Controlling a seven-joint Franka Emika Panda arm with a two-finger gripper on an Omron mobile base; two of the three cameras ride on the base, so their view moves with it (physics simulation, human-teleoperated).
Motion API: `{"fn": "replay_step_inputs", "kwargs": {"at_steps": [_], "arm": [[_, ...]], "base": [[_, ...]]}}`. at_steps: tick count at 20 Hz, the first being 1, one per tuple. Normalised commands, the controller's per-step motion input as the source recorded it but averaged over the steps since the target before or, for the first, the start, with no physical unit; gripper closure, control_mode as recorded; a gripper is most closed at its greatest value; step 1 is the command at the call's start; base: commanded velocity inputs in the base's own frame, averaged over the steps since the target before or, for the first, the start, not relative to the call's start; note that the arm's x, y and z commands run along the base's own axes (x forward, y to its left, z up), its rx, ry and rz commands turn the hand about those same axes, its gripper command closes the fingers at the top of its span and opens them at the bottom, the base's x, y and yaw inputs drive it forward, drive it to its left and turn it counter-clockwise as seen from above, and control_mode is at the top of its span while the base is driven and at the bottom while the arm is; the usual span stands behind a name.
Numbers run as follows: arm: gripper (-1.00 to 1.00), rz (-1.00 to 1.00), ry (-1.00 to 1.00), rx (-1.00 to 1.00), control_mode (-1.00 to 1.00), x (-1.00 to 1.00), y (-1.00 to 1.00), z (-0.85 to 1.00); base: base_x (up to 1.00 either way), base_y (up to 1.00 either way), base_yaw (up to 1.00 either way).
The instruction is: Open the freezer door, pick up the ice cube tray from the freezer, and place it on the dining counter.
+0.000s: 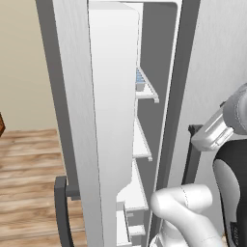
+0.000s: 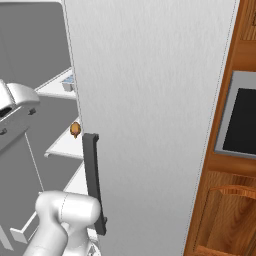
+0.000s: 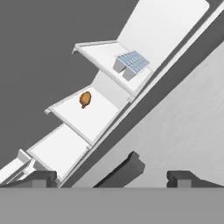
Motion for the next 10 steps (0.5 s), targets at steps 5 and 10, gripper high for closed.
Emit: {"fn": "replay_step_inputs", "kwargs": {"at_steps": [5, 10], "arm": [[-1.00, 0.16, 0.00, -0.15, -1.00, 0.00, 0.00, 0.00], [-1.00, 0.19, -0.03, -0.13, -1.00, 0.00, 0.00, 0.00]], "base": [[0.00, 0.00, 0.00], [0.00, 0.00, 0.00]]}}
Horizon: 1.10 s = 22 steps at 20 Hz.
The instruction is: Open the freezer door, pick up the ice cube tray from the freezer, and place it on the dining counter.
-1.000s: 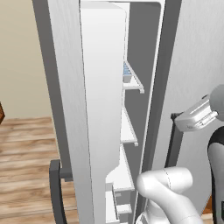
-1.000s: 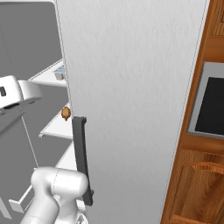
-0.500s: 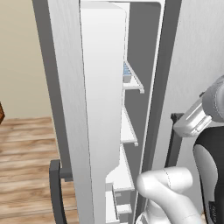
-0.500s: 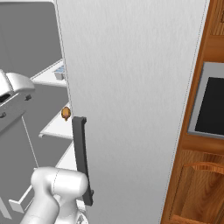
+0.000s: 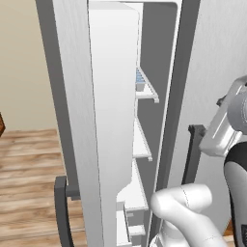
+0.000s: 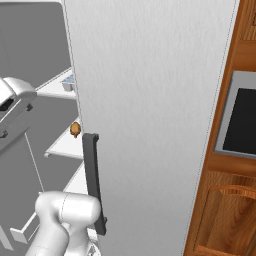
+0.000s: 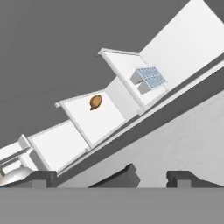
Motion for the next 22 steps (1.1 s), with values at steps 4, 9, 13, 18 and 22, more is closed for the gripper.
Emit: {"fn": "replay_step_inputs", "kwargs": {"at_steps": [4, 9, 13, 18, 22], "arm": [[-1.00, 0.16, -0.03, -0.15, -1.00, 0.05, 0.00, 0.00], [-1.00, 0.09, -0.05, -0.15, -1.00, 0.16, 0.03, 0.00], [-1.00, 0.01, -0.05, -0.14, -1.00, 0.25, 0.17, 0.00], [-1.00, 0.00, -0.07, -0.16, -1.00, 0.14, 0.30, 0.00], [-1.00, 0.00, -0.10, -0.11, -1.00, 0.05, 0.16, 0.00]], "base": [[0.00, 0.00, 0.00], [0.00, 0.00, 0.00], [0.00, 0.00, 0.00], [0.00, 0.00, 0.00], [0.00, 0.00, 0.00]]}}
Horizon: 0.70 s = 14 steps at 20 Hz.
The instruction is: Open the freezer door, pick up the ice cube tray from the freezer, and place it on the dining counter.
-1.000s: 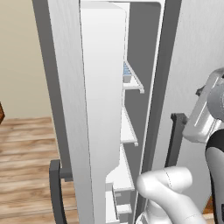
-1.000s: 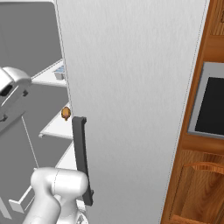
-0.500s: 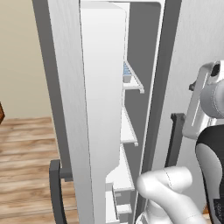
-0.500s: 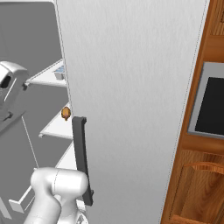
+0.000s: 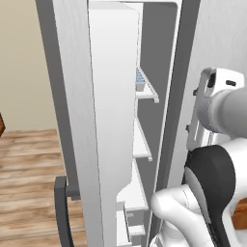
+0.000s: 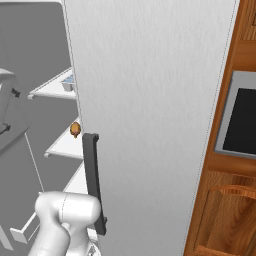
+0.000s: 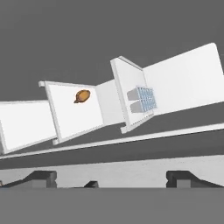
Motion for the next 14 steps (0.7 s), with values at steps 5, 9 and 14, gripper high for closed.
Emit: {"fn": "replay_step_inputs", "kwargs": {"at_steps": [5, 9, 14], "arm": [[-1.00, 0.00, -0.13, -0.11, -1.00, 0.05, 0.03, 0.00], [-1.00, 0.00, -0.15, -0.11, -1.00, 0.08, 0.00, 0.03], [-1.00, 0.00, -0.11, -0.08, -1.00, 0.21, 0.00, 0.06]], "base": [[0.00, 0.00, 0.00], [0.00, 0.00, 0.00], [0.00, 0.00, 0.00]]}}
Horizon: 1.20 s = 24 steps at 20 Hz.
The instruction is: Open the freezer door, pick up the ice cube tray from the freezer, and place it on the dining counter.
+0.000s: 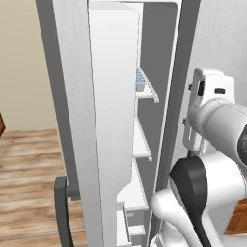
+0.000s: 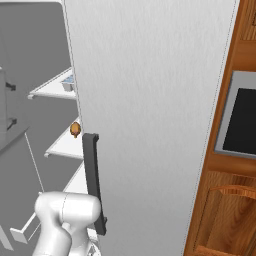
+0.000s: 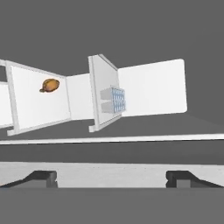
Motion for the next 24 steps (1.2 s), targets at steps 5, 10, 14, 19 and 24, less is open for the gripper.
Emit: {"fn": "replay_step_inputs", "kwargs": {"at_steps": [5, 10, 14, 19, 24], "arm": [[-1.00, 0.00, -0.03, -0.05, -1.00, 0.48, 0.00, 0.03], [-1.00, 0.00, 0.00, -0.01, -1.00, 0.63, 0.00, 0.00], [-1.00, 0.00, 0.00, -0.01, -1.00, 0.61, 0.00, 0.00], [-1.00, 0.00, 0.00, 0.00, -1.00, 0.70, 0.00, 0.00], [-1.00, 0.00, 0.05, 0.00, -1.00, 0.52, 0.00, 0.00]], "base": [[0.00, 0.00, 0.00], [0.00, 0.00, 0.00], [0.00, 0.00, 0.00], [0.00, 0.00, 0.00], [0.00, 0.00, 0.00]]}}
